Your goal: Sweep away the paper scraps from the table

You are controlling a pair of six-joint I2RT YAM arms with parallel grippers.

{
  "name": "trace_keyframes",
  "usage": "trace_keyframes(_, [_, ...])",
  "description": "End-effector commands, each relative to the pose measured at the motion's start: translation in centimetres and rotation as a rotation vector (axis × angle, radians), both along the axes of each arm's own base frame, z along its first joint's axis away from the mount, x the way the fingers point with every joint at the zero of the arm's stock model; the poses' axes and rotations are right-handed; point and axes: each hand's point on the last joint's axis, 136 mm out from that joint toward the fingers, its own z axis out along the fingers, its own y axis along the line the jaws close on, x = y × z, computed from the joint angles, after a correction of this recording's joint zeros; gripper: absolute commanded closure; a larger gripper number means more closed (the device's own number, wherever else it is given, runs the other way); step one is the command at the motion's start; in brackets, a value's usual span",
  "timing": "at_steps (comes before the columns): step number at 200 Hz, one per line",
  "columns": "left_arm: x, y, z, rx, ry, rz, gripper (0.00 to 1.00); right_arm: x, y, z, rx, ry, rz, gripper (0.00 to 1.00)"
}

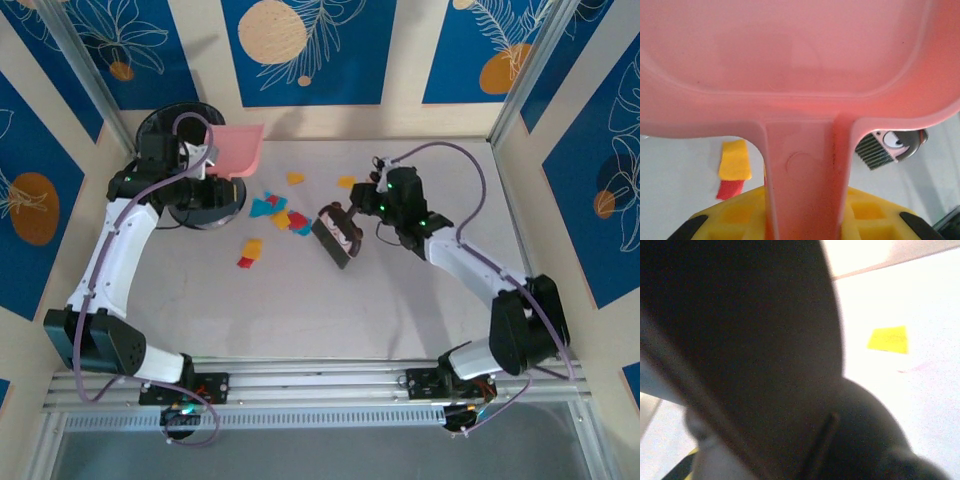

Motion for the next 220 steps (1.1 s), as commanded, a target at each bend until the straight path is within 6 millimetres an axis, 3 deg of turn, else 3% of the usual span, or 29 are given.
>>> trace_keyframes(1, [-2.1, 1.1, -1.0, 0.146, 0.004, -0.042, 1.0, 1.7, 3.3, 3.1, 0.14, -0.031, 0.044, 1.0])
trace_keyframes(52, [-2.9, 2.1, -1.3, 0.22, -0.028, -0.042, 1.0, 6.5, 8.2, 2.9, 0.247, 0.028, 0.076, 1.0])
trace_keyframes(117, [-3.2, 2.6, -1.6, 0.253, -0.039, -0.042, 1.0, 12.2, 12.3, -1.8, 0.3, 0.216, 0.027, 1.0])
trace_keyframes(163, [-3.1, 2.4, -1.9, 0.244, -0.055, -0.051, 1.0, 14.3, 12.3, -5.8, 0.241, 0.298, -0.04, 1.0])
trace_keyframes(220, [-3.1, 2.1, -2.7, 0.236, -0.038, -0.066, 1.0, 14.2, 9.4, -9.1, 0.193, 0.342, -0.115, 1.0])
